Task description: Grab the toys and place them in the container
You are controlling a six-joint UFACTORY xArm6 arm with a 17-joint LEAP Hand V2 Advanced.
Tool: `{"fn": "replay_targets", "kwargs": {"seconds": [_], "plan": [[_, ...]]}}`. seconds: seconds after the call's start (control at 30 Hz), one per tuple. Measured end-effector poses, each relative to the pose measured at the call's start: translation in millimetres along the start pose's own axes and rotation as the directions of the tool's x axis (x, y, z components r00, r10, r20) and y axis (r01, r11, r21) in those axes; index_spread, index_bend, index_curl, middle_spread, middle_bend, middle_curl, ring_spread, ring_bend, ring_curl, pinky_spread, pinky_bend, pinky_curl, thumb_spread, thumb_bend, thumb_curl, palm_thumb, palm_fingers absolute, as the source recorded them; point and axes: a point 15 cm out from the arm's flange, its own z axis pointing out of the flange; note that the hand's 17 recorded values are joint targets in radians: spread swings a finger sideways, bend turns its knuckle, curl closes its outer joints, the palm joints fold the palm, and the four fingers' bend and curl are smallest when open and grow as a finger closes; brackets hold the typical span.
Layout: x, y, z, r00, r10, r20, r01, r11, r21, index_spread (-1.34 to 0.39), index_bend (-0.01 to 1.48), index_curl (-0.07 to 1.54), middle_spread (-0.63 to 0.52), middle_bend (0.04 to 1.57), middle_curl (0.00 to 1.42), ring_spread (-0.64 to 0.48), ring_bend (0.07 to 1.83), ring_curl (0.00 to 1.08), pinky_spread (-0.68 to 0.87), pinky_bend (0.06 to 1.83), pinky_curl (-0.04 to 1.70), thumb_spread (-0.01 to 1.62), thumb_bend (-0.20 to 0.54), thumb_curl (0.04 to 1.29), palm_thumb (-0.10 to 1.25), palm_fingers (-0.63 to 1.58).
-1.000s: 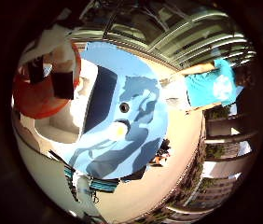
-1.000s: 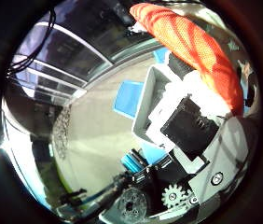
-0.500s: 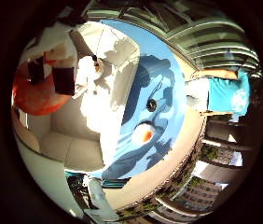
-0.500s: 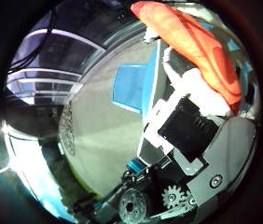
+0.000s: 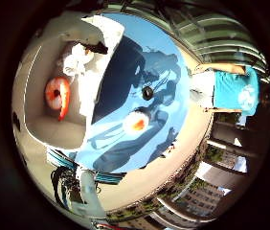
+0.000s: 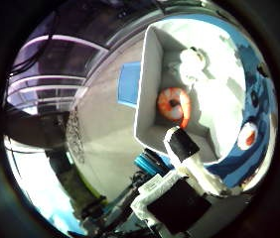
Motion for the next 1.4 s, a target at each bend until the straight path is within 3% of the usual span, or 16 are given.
{"fn": "replay_targets", "kwargs": {"seconds": [0.13,0.27,0.47,0.63,0.97,1.1,1.2,1.27,1.33,1.4], "plan": [[60,28,-19,0.997,0.073,-0.012,-0.073,0.997,0.018,-0.27,0.15,0.3,0.11,0.18,0.38,0.31,0.52,0.32,0.47,0.89,0.36,1.13,-0.029,0.38,0.58,0.0],[125,67,-11,0.987,0.156,-0.024,-0.157,0.987,-0.044,-0.24,0.15,0.28,0.11,0.19,0.37,0.31,0.51,0.31,0.48,0.87,0.35,1.13,-0.026,0.37,0.6,0.01],[208,103,63,0.961,0.275,-0.015,-0.271,0.937,-0.22,-0.22,0.15,0.26,0.12,0.19,0.36,0.31,0.48,0.31,0.48,0.84,0.31,1.12,-0.028,0.36,0.6,-0.01],[229,107,125,0.95,0.31,0.019,-0.288,0.903,-0.319,-0.21,0.15,0.24,0.12,0.18,0.35,0.31,0.46,0.31,0.46,0.8,0.29,1.13,-0.027,0.35,0.61,-0.02],[239,90,218,0.951,0.308,0.039,-0.272,0.886,-0.375,-0.16,0.15,0.23,0.12,0.18,0.34,0.3,0.44,0.31,0.46,0.78,0.26,1.14,-0.026,0.35,0.62,0.01],[224,88,237,0.956,0.289,0.047,-0.246,0.88,-0.407,-0.1,0.15,0.22,0.1,0.2,0.34,0.28,0.48,0.31,0.47,0.79,0.25,1.15,-0.023,0.34,0.63,0.12],[224,83,241,0.962,0.271,0.019,-0.243,0.89,-0.387,-0.12,0.13,0.2,0.0,0.39,0.41,0.21,0.73,0.37,0.43,0.88,0.25,1.14,-0.008,0.36,0.69,0.66],[226,80,232,0.963,0.268,0.007,-0.248,0.9,-0.359,-0.15,0.11,0.18,-0.02,0.5,0.46,0.19,0.83,0.4,0.42,0.91,0.25,1.14,-0.007,0.36,0.71,0.77],[230,76,218,0.963,0.269,-0.007,-0.257,0.911,-0.322,-0.22,0.11,0.14,-0.06,0.7,0.56,0.13,1.09,0.51,0.4,0.95,0.29,1.13,0.009,0.39,0.79,0.9],[234,72,199,0.963,0.269,-0.024,-0.265,0.924,-0.277,-0.29,0.16,0.11,-0.1,0.83,0.64,0.08,1.23,0.59,0.39,1.08,0.34,1.12,0.017,0.41,0.86,0.98]]}}
